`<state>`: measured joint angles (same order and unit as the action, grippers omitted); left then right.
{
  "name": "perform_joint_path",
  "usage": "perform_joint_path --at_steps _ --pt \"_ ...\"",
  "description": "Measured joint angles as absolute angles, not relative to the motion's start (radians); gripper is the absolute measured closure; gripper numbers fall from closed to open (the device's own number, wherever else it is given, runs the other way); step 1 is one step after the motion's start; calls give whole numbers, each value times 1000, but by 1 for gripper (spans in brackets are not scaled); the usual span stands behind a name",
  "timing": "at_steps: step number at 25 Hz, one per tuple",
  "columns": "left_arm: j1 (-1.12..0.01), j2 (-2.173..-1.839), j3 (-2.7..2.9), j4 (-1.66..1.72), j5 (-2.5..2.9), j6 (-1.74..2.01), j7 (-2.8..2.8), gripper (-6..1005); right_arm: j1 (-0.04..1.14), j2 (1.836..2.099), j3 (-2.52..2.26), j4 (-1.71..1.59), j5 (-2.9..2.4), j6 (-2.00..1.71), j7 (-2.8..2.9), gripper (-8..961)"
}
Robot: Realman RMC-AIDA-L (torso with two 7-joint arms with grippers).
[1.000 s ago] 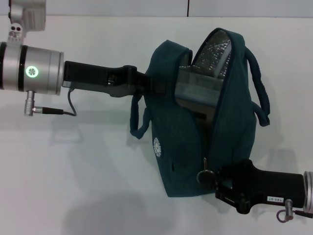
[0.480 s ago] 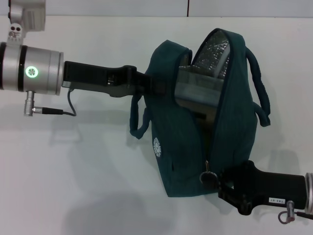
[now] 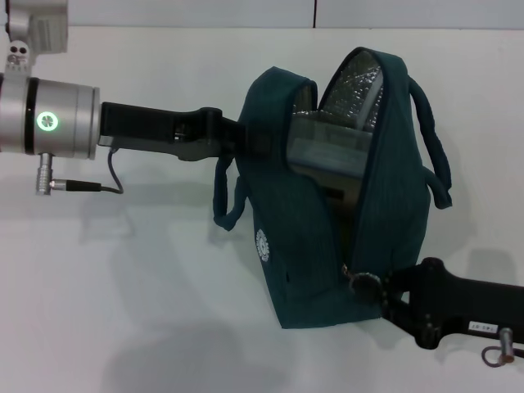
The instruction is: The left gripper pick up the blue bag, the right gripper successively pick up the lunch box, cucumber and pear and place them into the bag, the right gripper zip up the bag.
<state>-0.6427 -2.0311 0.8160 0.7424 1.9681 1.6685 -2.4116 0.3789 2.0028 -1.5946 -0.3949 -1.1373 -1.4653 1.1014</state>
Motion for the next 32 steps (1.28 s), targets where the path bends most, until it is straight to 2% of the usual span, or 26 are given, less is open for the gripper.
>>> perform_joint_path --at_steps 5,15,32 --pt "-642 -2031 815 742 1968 1666 -2409 940 374 1992 -1575 -393 -1139 -1495 1099 936" --pt "-643 -2031 815 737 1968 1654 -2408 938 355 1991 -1509 -401 -1140 -1566 1073 935" --pt "-614 -2036 806 743 1921 1639 -2333 936 376 2001 -1497 -402 -1141 -1612 1057 936"
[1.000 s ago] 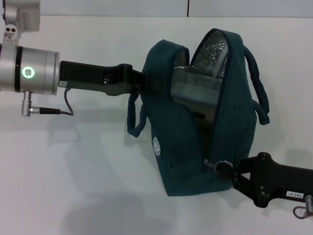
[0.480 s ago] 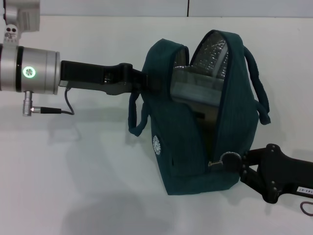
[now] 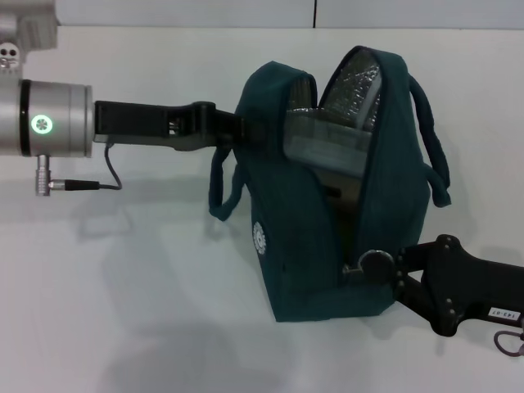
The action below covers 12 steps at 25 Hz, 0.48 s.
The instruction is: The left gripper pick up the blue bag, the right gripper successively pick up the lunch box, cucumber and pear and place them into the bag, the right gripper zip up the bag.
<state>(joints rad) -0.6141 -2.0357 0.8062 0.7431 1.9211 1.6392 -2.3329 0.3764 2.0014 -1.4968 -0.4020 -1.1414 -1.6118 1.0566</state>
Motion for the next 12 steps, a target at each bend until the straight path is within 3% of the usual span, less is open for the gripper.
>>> perform_joint_path --at_steps 2,12 --pt "-606 -2036 792 743 1919 1629 -2321 936 378 2002 -1497 -402 -1142 -1612 1057 936" --pt "-554 -2058 721 744 1859 1623 -2115 680 388 2002 -1497 -402 -1143 -1613 1053 935"
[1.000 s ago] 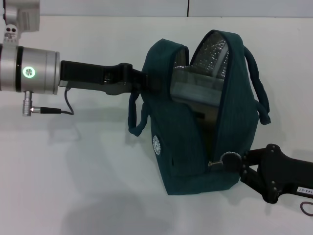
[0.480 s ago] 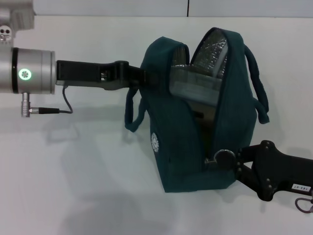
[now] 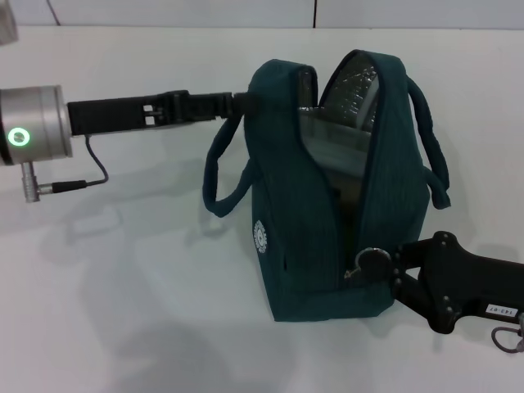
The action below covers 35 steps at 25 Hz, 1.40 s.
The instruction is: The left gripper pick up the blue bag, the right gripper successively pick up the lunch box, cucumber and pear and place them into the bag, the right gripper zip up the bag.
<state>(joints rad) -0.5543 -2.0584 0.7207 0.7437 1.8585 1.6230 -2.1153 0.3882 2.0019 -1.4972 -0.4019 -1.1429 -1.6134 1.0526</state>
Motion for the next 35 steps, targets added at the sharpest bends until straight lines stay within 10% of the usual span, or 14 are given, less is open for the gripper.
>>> perform_joint_path --at_steps 6,14,35 --pt "-494 -2058 719 773 1748 1625 -1994 540 389 2002 -1497 -402 -1142 -1615 1034 935" --pt "-427 -2063 720 788 1633 1646 -1824 115 382 2005 -1455 -420 -1136 -1624 984 935" --pt "-338 -2085 714 680 1598 1719 -1438 119 413 2013 -1445 -493 -1011 -1648 879 936"
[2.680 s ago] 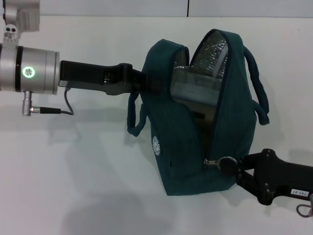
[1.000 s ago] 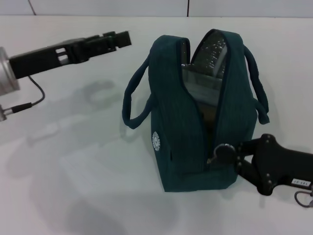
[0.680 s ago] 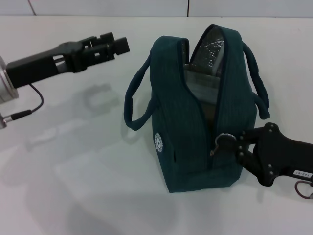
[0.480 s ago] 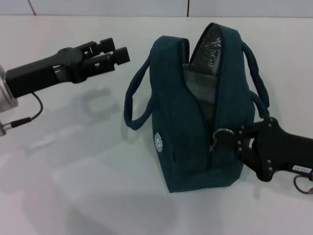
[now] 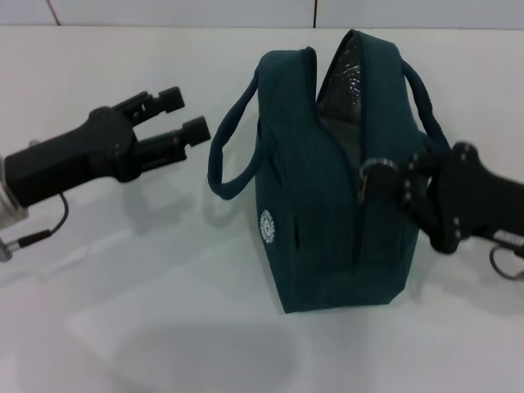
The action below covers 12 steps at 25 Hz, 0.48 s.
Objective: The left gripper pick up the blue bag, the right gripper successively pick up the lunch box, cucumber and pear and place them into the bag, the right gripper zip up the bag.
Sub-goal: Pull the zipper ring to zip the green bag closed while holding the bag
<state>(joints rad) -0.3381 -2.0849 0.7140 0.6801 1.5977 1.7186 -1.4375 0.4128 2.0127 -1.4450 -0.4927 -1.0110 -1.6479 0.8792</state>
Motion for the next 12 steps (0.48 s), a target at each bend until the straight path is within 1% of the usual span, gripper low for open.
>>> perform_joint_path --at_steps 6,12 --pt "-313 -2085 712 615 1576 1750 -1324 117 445 2013 -1444 -492 -926 -1621 855 936" --pt "-300 -2085 718 545 1587 1764 -1248 116 509 2022 -1445 -488 -901 -1551 856 936"
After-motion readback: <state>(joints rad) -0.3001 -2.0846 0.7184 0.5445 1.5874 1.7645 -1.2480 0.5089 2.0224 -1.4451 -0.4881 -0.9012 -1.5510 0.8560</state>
